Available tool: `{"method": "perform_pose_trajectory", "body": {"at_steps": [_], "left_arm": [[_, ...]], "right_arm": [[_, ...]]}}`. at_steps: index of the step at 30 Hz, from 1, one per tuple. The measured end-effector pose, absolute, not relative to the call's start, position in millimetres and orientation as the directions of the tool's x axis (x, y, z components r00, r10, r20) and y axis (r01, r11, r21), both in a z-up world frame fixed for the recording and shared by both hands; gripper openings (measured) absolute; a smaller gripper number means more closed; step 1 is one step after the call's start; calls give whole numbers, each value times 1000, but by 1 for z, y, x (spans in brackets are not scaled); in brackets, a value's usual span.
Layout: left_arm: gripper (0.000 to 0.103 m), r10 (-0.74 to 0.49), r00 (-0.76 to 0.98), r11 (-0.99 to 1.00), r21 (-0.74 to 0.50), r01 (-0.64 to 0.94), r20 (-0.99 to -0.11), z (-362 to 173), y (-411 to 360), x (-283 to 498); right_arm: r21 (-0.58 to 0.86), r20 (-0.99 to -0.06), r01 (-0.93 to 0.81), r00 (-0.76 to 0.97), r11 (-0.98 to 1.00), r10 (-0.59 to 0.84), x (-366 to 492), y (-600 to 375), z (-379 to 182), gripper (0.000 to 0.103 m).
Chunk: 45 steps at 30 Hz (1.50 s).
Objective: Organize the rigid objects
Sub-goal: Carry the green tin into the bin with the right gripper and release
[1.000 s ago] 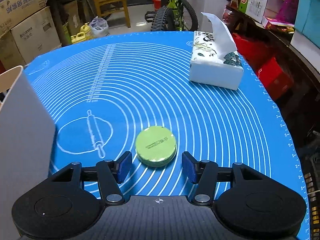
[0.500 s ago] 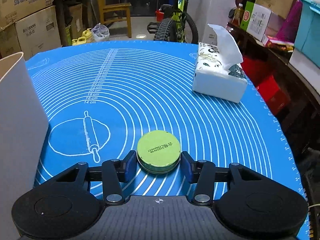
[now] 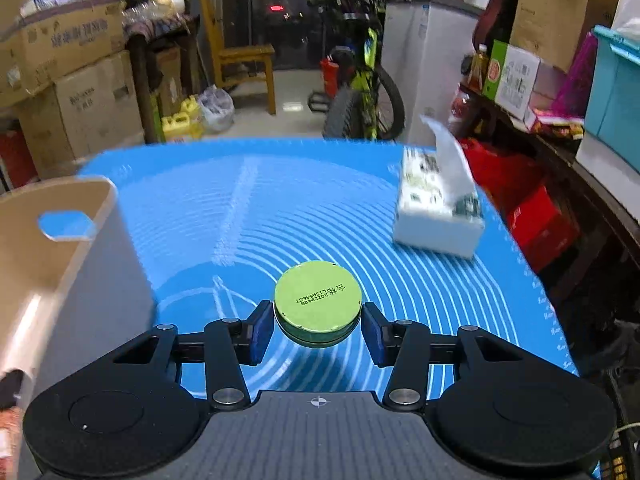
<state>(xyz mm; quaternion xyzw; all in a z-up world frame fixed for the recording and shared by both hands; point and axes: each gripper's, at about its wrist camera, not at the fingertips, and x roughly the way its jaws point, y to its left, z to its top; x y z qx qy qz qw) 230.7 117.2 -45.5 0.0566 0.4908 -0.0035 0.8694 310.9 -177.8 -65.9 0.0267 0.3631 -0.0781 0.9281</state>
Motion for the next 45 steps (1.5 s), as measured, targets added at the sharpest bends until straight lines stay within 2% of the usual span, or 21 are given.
{"method": "perform_pose_trajectory", "body": {"at_steps": [11,19,31,39,45], "left_arm": [[10,49,519,994,94,61,-853,-46,116,230],[10,50,519,994,96,62,-853,-46,116,230],[10,50,520,994,96,61,-853,-45,116,230],[10,51,524,994,94,56,-850,-42,116,231],[10,55,525,994,96,51,-849,-42,115,230]], "right_arm": [[42,-574,79,818,996,-40,282,-151,-16,53],[53,-525,-77,846,996,93,260,-105,10,53],[-8,-619,-286,754,958,220,246,-34,-7,53],[-67,-713,-332,676,941,187,245,-9,-28,53],[-44,-762,-325,622,945,179,250,-13,-35,55]]}}
